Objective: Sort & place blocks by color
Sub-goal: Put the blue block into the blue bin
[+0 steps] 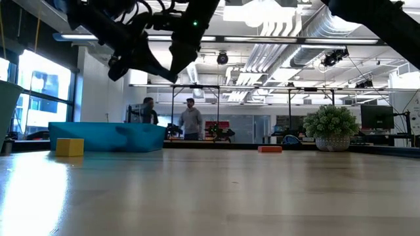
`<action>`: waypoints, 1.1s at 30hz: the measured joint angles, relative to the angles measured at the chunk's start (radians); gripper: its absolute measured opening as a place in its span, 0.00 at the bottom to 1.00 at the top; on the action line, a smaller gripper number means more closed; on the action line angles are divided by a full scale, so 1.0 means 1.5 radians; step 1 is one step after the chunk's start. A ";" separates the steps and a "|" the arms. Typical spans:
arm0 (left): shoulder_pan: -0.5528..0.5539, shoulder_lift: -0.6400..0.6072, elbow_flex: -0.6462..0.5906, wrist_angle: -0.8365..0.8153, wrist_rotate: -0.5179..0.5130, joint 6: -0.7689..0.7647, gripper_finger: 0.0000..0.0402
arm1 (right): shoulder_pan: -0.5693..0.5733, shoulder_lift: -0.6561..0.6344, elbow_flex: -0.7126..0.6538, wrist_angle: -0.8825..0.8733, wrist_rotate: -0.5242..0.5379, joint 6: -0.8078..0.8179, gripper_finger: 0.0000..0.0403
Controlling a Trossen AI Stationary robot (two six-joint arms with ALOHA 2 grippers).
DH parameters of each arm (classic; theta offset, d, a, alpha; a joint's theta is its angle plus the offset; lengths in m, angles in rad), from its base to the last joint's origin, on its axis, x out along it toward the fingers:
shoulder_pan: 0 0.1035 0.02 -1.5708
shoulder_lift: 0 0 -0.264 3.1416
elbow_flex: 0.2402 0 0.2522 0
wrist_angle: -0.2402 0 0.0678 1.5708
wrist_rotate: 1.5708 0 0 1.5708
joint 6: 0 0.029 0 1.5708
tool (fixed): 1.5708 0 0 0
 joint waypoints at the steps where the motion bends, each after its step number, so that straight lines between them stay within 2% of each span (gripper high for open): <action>1: 0.008 0.001 0.000 -0.004 -0.001 0.012 0.09 | -0.001 0.000 0.000 0.002 -0.003 0.014 0.40; 7: 0.053 0.001 0.000 -0.046 -0.002 0.091 0.09 | 0.000 0.000 0.000 -0.001 -0.034 0.100 0.46; 12: 0.089 0.000 0.000 -0.071 -0.001 0.148 0.09 | 0.000 0.000 0.001 -0.003 -0.098 0.147 0.49; 18: 0.135 0.000 0.000 -0.095 0.001 0.204 0.09 | -0.008 0.000 0.001 -0.001 -0.263 0.083 0.50; 25: 0.182 0.000 -0.001 -0.146 0.001 0.259 0.09 | -0.028 0.001 0.000 0.060 -0.436 -0.003 0.49; 29: 0.201 0.000 -0.001 -0.162 0.001 0.276 0.09 | -0.036 0.001 0.000 0.118 -0.476 0.002 0.49; 33: 0.210 0.003 -0.001 -0.171 0.001 0.279 0.09 | -0.036 0.001 -0.001 0.174 -0.479 0.007 0.49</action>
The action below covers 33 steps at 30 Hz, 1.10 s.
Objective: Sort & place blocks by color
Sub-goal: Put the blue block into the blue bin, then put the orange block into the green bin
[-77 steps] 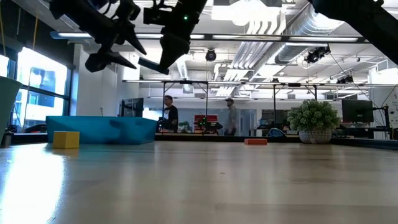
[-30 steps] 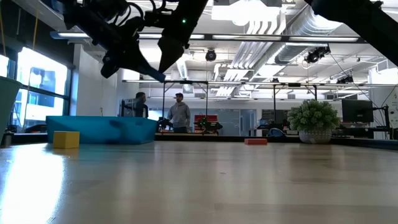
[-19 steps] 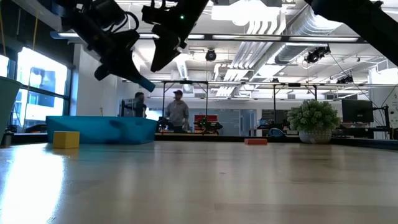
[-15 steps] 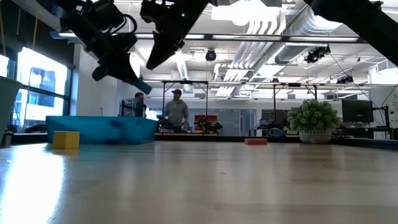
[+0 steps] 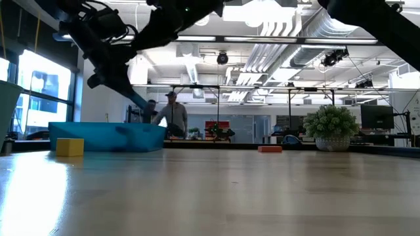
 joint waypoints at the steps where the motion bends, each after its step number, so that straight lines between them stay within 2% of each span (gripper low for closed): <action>1: 0.000 0.004 0.000 0.000 0.000 0.002 0.09 | 0.000 0.000 0.000 0.010 0.000 0.000 0.49; 6: 0.000 0.040 0.000 -0.013 0.000 0.010 0.09 | 0.000 0.000 -0.001 0.019 0.008 0.001 0.49; 12: 0.000 0.089 0.000 -0.018 0.000 0.029 0.09 | -0.002 0.000 -0.001 0.007 0.091 0.044 0.49; 22: 0.000 0.122 0.000 0.004 0.000 0.034 0.15 | -0.021 0.000 -0.001 -0.135 0.187 0.050 0.49; 33: 0.000 0.122 0.000 0.004 -0.058 0.035 0.29 | -0.081 0.000 -0.001 -0.286 0.186 0.047 0.49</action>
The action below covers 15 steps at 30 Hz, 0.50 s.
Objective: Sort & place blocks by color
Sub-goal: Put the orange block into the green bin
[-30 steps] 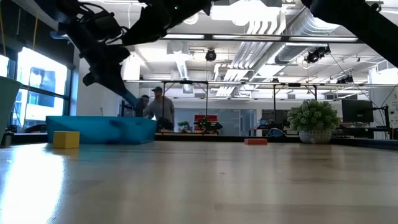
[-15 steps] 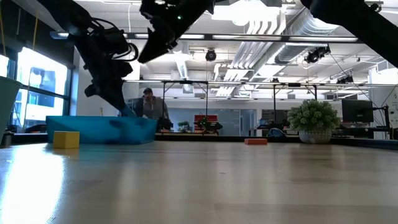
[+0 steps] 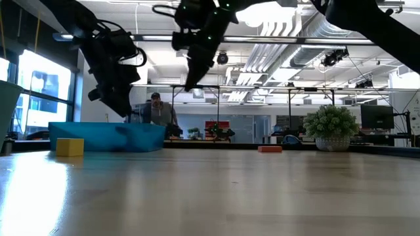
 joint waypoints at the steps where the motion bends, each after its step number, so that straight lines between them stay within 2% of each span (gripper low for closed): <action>1: 0.000 0.000 0.000 0.000 0.000 0.000 0.31 | -0.007 0.000 0.000 -0.014 -0.002 -0.004 0.49; 7: 0.000 0.000 0.000 0.009 0.000 -0.011 0.38 | -0.049 0.000 0.000 -0.112 -0.002 -0.050 0.49; 15: 0.000 0.000 0.000 0.021 0.000 -0.048 0.39 | -0.104 0.001 0.000 -0.218 -0.007 -0.093 0.49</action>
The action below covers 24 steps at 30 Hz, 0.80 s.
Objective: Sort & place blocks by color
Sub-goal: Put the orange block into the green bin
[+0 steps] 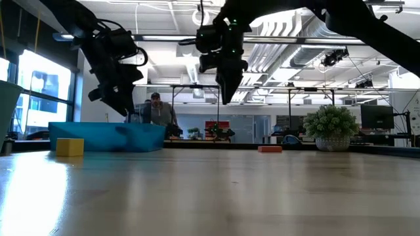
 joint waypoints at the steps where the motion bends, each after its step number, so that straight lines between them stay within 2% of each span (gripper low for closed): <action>1: 0.000 0.000 0.000 0.001 0.000 0.000 0.39 | -0.007 0.000 0.000 -0.005 -0.002 0.000 0.49; 7: 0.000 0.000 0.000 0.004 0.000 -0.023 0.39 | -0.057 0.000 -0.029 -0.025 -0.021 0.007 0.49; 13: 0.000 0.000 0.000 0.004 0.000 -0.024 0.38 | -0.101 0.002 -0.129 -0.033 -0.033 0.012 0.49; 24: 0.000 0.000 0.000 0.019 0.000 -0.026 0.38 | -0.145 0.000 -0.239 0.028 -0.016 -0.044 0.49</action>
